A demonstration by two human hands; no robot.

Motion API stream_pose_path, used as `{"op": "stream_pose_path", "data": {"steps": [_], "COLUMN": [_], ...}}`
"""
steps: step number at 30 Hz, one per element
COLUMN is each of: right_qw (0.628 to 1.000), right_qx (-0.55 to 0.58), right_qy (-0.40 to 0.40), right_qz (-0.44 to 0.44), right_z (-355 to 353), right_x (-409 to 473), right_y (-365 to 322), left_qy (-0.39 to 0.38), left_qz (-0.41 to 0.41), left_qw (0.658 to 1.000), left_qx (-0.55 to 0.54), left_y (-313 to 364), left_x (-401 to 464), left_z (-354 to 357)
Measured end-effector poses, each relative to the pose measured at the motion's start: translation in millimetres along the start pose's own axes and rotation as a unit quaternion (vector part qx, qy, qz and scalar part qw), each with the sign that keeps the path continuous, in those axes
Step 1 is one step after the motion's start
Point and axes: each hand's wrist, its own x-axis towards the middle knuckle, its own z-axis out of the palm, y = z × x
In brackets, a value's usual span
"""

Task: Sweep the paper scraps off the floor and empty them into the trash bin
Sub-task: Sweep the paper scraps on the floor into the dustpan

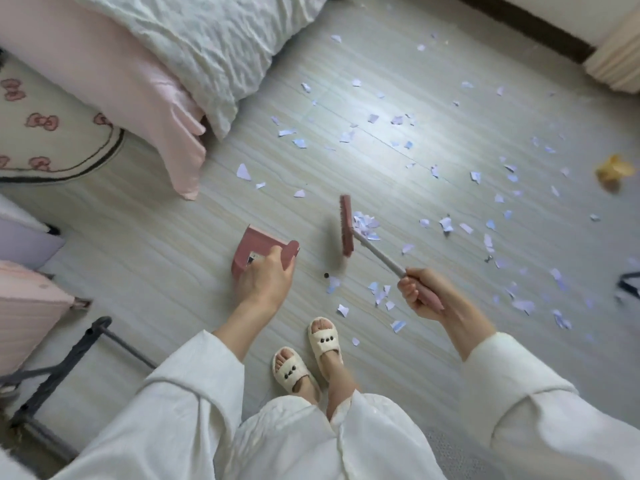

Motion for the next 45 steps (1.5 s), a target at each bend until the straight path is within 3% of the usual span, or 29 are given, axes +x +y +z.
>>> {"op": "stream_pose_path", "data": {"steps": [7,14,19,25,38,45], "right_qw": [0.969,0.936,0.921,0.929,0.982,0.96], "right_qx": [-0.013,0.116,0.105,0.116,0.151,0.2], "right_qy": [0.211,0.312,0.361,0.346,0.112,0.191], "right_qz": [-0.128,-0.113,-0.107,-0.065,-0.01,-0.028], "right_z": [-31,-118,-177,-230,-180,-133], "right_x": [0,-1,8,15,-25,-29], "right_y": [65,113,142,165,127,132], "left_qy": [-0.031,-0.075,-0.074,-0.062,-0.069,-0.08], "left_qz": [0.091,0.145,0.161,0.178,0.175,0.185], "left_qw": [0.995,0.985,0.983,0.98,0.979,0.976], "left_qx": [0.008,0.049,0.056,0.067,0.075,0.081], "left_y": [42,72,87,103,115,93], "left_x": [-7,-36,-59,-82,-87,-46], "left_z": [18,39,56,91,79,57]}}
